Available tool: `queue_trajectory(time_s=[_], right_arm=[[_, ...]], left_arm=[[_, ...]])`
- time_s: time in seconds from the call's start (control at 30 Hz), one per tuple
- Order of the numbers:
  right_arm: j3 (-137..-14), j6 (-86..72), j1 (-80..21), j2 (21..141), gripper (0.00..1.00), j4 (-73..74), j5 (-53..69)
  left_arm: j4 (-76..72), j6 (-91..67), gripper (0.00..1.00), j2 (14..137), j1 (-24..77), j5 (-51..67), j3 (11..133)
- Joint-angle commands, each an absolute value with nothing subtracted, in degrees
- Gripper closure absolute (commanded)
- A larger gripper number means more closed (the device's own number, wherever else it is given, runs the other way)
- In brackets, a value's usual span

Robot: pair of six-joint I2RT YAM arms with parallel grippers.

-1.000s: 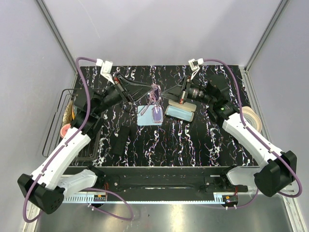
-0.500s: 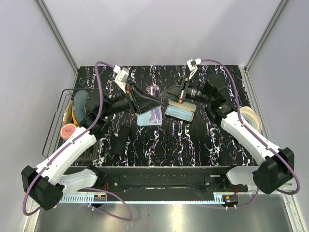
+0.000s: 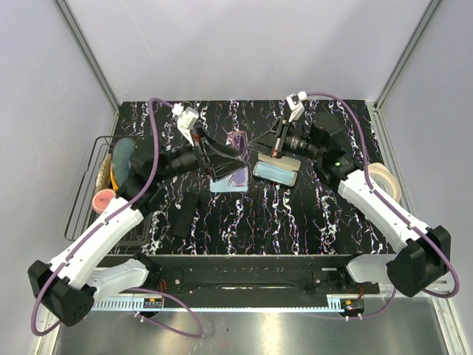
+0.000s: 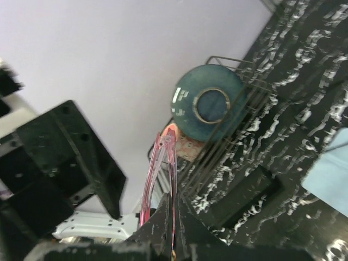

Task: Organize the sunglasses
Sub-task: Fold the left temple of the sunglasses on the sunglasses, then move the sunglasses case to the center of the board.

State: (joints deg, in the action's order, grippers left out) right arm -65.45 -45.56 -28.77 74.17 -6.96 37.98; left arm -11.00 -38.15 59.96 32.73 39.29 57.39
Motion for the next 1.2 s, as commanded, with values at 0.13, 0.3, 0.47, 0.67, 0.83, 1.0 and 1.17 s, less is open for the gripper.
queue_trajectory(time_s=[0.13,0.3,0.47,0.67,0.83,1.0,1.17], right_arm=[[-65.1,-40.3,-28.0,71.6,1.0,2.5,25.9],[-61.4,-40.1,-25.9,67.3,1.0,6.9,19.8],[-56.1,-40.7,-23.3,61.4,1.0,10.5,13.5],[-53.4,-41.0,-20.7,56.8,1.0,14.7,11.6],[-52.3,-40.0,-19.0,53.7,1.0,17.9,10.2],[-52.0,-39.6,-18.4,52.1,1.0,19.5,10.2],[-52.0,-39.6,-18.1,51.9,1.0,20.0,10.2]], left_arm=[[-1.1,-31.6,0.18,54.4,32.7,21.3,58.7],[9.0,-34.0,0.17,58.2,31.6,8.1,59.0],[11.1,-35.6,0.45,69.8,31.3,5.5,62.7],[14.5,-39.7,0.75,93.7,30.9,4.6,76.3],[14.1,-41.7,0.78,108.8,30.8,4.6,86.7],[14.8,-42.0,0.77,117.8,30.8,8.6,94.3],[17.5,-40.8,0.77,125.5,30.8,5.4,101.6]])
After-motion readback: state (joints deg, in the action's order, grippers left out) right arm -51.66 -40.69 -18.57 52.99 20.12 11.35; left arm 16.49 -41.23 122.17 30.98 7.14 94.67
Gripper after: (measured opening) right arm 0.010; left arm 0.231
